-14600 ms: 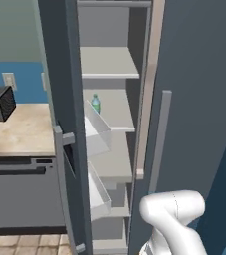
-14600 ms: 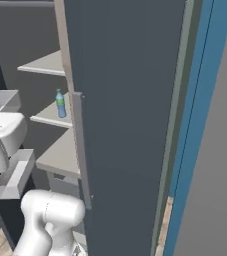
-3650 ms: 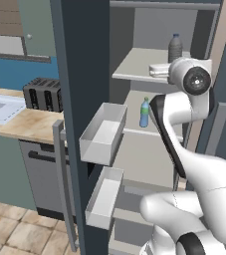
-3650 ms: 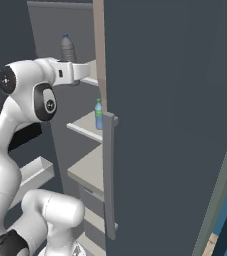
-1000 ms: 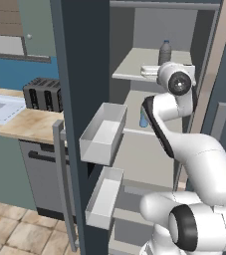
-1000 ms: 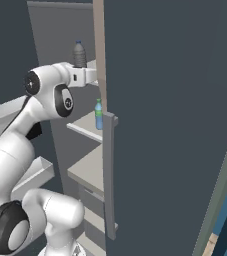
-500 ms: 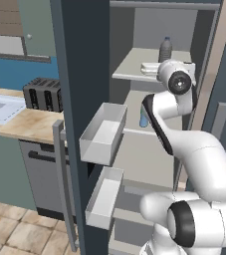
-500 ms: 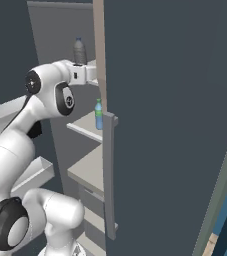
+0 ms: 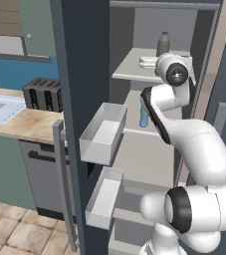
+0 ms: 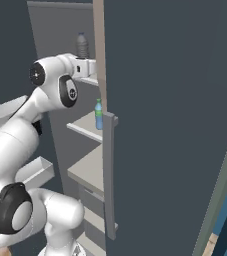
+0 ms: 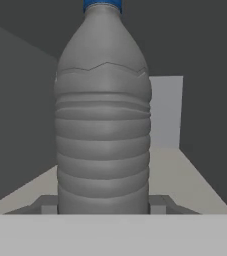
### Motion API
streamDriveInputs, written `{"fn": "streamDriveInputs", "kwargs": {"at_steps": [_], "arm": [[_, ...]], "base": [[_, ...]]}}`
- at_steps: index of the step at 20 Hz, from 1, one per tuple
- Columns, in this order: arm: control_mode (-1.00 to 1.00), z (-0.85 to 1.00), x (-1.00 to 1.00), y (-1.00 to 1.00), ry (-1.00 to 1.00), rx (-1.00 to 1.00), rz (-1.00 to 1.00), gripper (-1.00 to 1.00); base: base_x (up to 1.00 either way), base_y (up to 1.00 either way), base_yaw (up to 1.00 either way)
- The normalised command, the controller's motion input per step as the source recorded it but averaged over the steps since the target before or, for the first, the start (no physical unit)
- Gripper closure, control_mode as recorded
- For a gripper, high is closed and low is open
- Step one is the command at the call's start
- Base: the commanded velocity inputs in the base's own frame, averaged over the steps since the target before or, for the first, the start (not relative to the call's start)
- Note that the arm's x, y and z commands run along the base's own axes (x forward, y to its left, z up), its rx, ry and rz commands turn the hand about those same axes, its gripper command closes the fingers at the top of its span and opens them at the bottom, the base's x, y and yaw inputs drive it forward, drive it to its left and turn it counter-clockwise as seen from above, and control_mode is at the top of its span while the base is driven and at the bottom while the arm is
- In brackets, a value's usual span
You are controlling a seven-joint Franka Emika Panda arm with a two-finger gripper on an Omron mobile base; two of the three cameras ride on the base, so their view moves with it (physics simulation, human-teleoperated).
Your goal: Take the bottled waters from the counter and place them in the freezer to freeze. Close the freezer door after placing the bottles.
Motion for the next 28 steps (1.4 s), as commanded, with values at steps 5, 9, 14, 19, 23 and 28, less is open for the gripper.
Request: {"fn": "streamDriveInputs", "kwargs": {"at_steps": [5,9,14,19,23,28], "arm": [[-1.00,0.00,0.34,0.00,0.00,0.00,0.00,1.00],[-1.00,-0.01,0.34,0.00,0.00,0.00,0.00,1.00],[-1.00,-0.12,0.38,-0.02,0.00,0.00,0.00,1.00],[-1.00,-0.39,0.29,-0.01,0.00,0.00,0.00,1.00],[-1.00,-0.35,0.31,-0.11,0.00,0.00,0.00,1.00],[-1.00,-0.24,0.28,-0.08,0.00,0.00,0.00,1.00]], "base": [[0.00,0.00,0.00],[0.00,0.00,0.00],[0.00,0.00,0.00],[0.00,0.00,0.00],[0.00,0.00,0.00],[0.00,0.00,0.00]]}}
